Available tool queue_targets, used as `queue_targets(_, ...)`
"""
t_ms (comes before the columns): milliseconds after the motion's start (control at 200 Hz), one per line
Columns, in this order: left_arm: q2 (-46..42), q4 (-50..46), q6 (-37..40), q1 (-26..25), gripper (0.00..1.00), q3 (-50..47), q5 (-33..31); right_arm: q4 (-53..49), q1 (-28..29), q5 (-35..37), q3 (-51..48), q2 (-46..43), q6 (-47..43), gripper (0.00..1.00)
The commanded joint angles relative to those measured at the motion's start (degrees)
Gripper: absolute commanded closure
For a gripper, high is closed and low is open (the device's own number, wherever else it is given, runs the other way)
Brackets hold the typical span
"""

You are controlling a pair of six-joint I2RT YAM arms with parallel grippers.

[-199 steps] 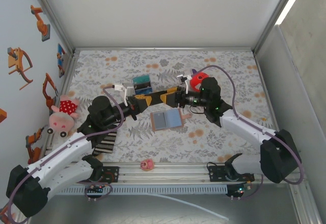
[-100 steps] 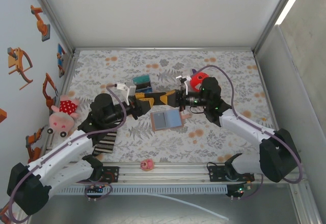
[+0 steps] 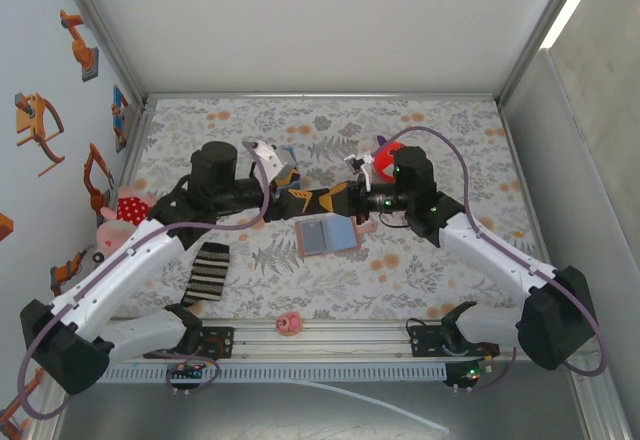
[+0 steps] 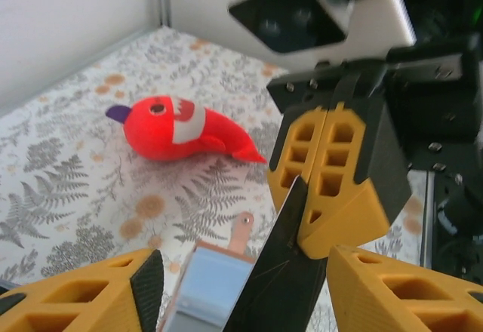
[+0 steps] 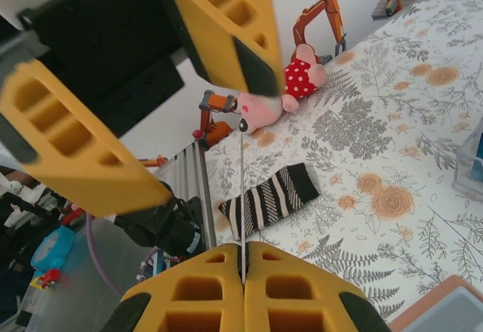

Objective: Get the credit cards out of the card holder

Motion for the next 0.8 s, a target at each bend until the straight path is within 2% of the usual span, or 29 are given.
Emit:
queue_targets(0,3.2,-8.1,8.8,0.2,0.43,4.3,4.3,-2.1,0.6,-0.9,2.1,0.1,-2.2,1.0)
queue_targets(135,7.7,-12.5,13.0,1.0,0.49,8.0,7.6,-2.7,0.7,-1.1,2.4,0.3,-2.7,1.0)
queue_targets(316,12.0,-17.4,16.3,3.0,0.8,11.4,12.4,-4.5,0.7,-0.6,2.8,0.5,-4.0,1.0)
queue_targets(506,14.2,-20.5,19.4,4.0,0.87,12.5,14.8,-4.7,0.7,-0.4,3.3,1.1,-4.2,1.0)
queue_targets(666,15.8,-22.8,21.3,4.6,0.88,13.7,16.6,-4.5,0.7,-1.3,3.8,1.7,-4.6,1.0)
queue_targets(681,16.0,-23.2,21.5,4.7,0.86,13.9,16.9,-4.4,0.7,-1.6,3.9,1.7,-4.7,1.0)
queue_targets(711,16.4,-24.1,21.8,4.8,0.71,14.4,17.4,-4.5,0.7,-2.0,4.0,1.8,-5.0,1.0)
queue_targets(731,16.7,-24.7,22.2,4.9,0.65,14.7,17.8,-4.5,0.7,-2.1,4.0,1.8,-5.1,1.0)
queue_targets(796,17.6,-27.0,23.4,5.1,0.62,15.9,18.4,-5.2,0.7,-2.3,4.2,1.9,-5.8,1.0)
